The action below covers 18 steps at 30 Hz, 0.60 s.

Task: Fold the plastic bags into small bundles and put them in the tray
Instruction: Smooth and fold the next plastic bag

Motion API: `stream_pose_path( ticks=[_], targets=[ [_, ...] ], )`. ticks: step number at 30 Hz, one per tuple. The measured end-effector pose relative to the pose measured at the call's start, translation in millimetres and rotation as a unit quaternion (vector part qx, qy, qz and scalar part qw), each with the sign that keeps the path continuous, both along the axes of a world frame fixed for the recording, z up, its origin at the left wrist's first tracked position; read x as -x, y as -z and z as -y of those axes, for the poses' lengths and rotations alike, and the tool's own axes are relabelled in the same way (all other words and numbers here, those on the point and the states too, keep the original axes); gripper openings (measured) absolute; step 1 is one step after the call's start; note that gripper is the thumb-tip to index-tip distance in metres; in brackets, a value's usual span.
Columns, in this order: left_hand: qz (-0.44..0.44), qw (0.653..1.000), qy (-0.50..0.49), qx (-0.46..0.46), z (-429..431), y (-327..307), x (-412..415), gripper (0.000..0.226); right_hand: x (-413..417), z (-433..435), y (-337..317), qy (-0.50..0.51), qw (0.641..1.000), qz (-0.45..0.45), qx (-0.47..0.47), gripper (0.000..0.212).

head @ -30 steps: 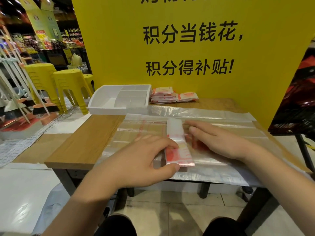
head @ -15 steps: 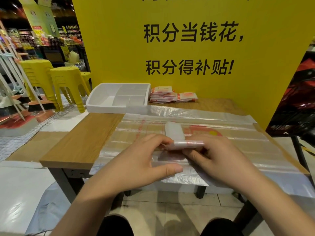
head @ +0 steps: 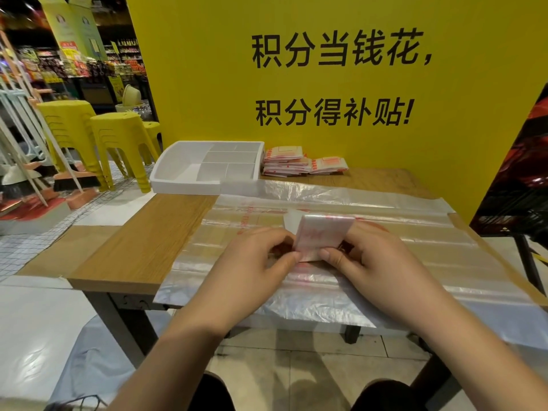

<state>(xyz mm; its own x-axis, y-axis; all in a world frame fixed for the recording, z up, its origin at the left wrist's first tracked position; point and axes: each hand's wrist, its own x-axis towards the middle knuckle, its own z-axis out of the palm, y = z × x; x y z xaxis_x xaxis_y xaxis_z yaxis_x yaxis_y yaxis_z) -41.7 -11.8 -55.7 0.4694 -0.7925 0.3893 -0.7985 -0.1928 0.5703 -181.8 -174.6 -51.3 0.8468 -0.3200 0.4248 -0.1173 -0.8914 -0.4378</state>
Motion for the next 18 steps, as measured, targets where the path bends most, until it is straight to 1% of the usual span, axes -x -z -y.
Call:
stream_pose_path(
  ticks=[3,5,6,7,9,10,11,13,15,18],
  targets=[
    [-0.04,0.999,-0.024,-0.003,5,0,0,0.009,-7,1,1,0.018,0.999,-0.013,-0.025,0.025],
    [-0.04,0.998,-0.047,-0.003,10,2,1,0.016,-14,0,-1,0.033,0.998,-0.018,-0.051,0.026],
    [-0.032,0.998,-0.06,-0.004,13,2,2,0.02,-17,-1,-2,0.039,0.997,-0.023,-0.061,0.035],
    [-0.019,0.997,-0.073,-0.009,16,1,3,0.025,-21,0,-2,0.045,0.997,-0.031,-0.061,0.047],
    [0.004,0.995,-0.095,-0.019,21,0,7,0.036,-28,0,-3,0.055,0.996,-0.057,-0.038,0.07],
    [0.009,0.994,-0.103,-0.02,22,0,8,0.042,-31,0,-4,0.058,0.995,-0.07,-0.028,0.077],
    [0.012,0.994,-0.109,-0.019,23,-1,9,0.047,-33,1,-4,0.059,0.995,-0.082,-0.019,0.079],
    [0.025,0.993,-0.115,-0.026,24,0,9,0.047,-35,1,-6,0.06,0.992,-0.109,0.011,0.069],
    [0.054,0.991,-0.114,-0.045,25,1,8,0.039,-35,0,-9,0.062,0.989,-0.128,0.034,0.054],
    [0.074,0.989,-0.109,-0.066,26,2,5,0.035,-35,-5,-10,0.068,0.986,-0.143,0.051,0.046]
  ],
)
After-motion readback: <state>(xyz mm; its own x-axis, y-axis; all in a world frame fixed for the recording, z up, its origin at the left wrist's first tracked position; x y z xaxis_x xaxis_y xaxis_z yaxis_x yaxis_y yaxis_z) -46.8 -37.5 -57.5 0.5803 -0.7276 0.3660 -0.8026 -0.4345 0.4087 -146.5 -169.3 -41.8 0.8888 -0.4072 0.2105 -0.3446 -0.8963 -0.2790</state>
